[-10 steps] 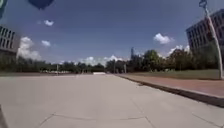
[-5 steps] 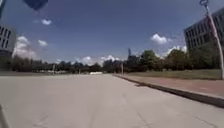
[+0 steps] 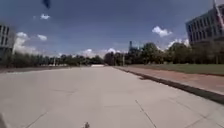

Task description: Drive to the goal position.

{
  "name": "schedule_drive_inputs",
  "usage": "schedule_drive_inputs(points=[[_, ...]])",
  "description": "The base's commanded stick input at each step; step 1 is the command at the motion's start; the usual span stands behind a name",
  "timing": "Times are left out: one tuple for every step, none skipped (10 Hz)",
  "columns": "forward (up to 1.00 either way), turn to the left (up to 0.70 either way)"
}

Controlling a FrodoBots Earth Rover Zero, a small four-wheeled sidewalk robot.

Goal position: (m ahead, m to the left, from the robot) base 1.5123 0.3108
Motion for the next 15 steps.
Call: schedule_drive_inputs(points=[[0.00, 0.00], [0.70, 0.12], [0.70, 0.12], [0.70, 0.12], [0.70, 0.12], [0.70, 0.12], [0.70, 0.12], [0.70, 0.12], [0.70, 0.12], [0.70, 0.12], [0.38, 0.07], [0.00, 0.00], [0.00, 0.00], [0.00, 0.00], [0.00, 0.00]])
